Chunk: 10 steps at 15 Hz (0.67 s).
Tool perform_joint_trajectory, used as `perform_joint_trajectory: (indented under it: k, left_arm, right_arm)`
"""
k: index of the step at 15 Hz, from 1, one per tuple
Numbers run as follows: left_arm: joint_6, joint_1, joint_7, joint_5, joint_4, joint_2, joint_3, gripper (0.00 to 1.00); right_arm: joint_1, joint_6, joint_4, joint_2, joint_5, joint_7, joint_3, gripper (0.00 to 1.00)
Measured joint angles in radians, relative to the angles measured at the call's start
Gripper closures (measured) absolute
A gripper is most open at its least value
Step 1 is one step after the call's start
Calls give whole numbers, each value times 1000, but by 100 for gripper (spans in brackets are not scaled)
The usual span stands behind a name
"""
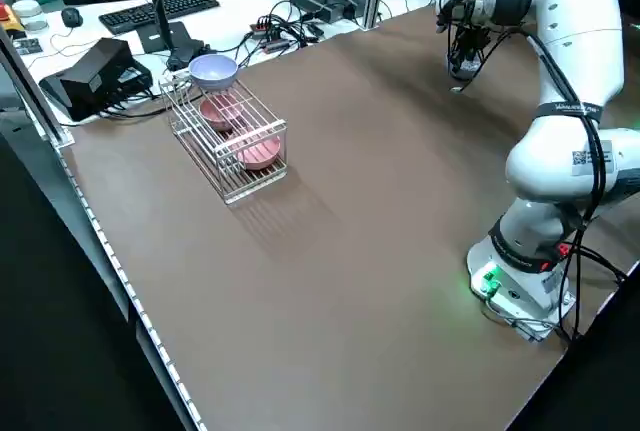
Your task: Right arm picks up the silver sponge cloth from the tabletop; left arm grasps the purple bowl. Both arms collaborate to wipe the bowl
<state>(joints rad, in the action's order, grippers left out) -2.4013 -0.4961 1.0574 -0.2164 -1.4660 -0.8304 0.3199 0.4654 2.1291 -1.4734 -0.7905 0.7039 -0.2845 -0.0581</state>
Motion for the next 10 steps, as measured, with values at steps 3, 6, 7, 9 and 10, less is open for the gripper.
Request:
perform_joint_trajectory:
  k: [3, 6, 7, 9, 10]
  left_arm:
    - [-1, 0, 0, 0, 2, 0, 0, 95]
    - [-1, 0, 1, 0, 4, 0, -1, 95]
    - [-1, 0, 1, 0, 4, 0, -1, 95]
    - [-1, -1, 1, 0, 4, 0, -1, 95]
    - [-1, -2, 1, 0, 4, 0, 0, 95]
  right_arm:
    - [-9, 0, 11, 0, -2, 0, 6, 98]
    - [-12, 0, 12, 0, -26, 0, 10, 98]
    - [-15, 0, 12, -1, -32, 0, 13, 98]
    - [-19, -4, 12, -3, -50, 0, 14, 98]
    - [-20, -8, 12, -4, -60, 0, 14, 98]
